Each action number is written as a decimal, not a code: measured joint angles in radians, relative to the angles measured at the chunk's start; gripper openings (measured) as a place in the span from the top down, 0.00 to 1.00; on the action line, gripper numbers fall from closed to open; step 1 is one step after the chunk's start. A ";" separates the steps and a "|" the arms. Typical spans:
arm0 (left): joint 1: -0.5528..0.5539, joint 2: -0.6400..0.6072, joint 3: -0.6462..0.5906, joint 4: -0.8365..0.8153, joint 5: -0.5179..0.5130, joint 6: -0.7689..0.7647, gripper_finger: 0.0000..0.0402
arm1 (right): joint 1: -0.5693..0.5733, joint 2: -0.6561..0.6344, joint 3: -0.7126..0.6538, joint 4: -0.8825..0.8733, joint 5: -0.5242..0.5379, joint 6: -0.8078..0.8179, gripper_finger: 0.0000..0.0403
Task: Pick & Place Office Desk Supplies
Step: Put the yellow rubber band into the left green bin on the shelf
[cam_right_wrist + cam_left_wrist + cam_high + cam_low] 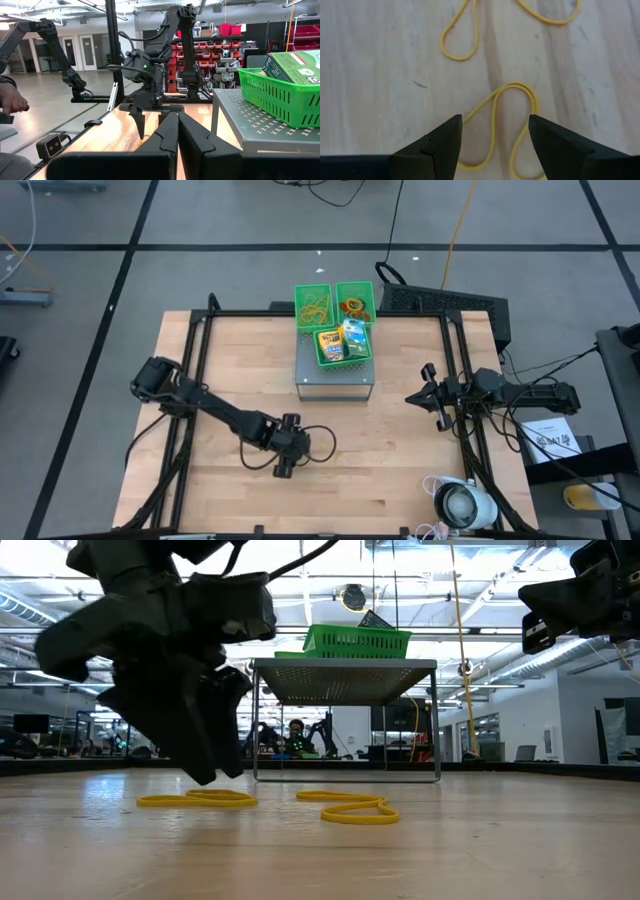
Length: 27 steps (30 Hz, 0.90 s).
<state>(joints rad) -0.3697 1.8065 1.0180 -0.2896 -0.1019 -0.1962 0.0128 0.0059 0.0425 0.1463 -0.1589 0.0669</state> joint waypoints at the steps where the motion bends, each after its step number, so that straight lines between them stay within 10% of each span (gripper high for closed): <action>1: -0.005 0.000 0.000 0.001 -0.001 0.003 0.41 | 0.000 0.000 0.000 0.000 0.000 0.000 1.00; 27: -0.019 0.104 0.005 0.003 0.002 -0.073 0.41 | 0.000 0.007 0.000 0.000 0.000 0.000 1.00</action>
<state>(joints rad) -0.3889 1.9101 1.0233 -0.2866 -0.1004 -0.2688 0.0129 0.0132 0.0425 0.1467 -0.1589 0.0669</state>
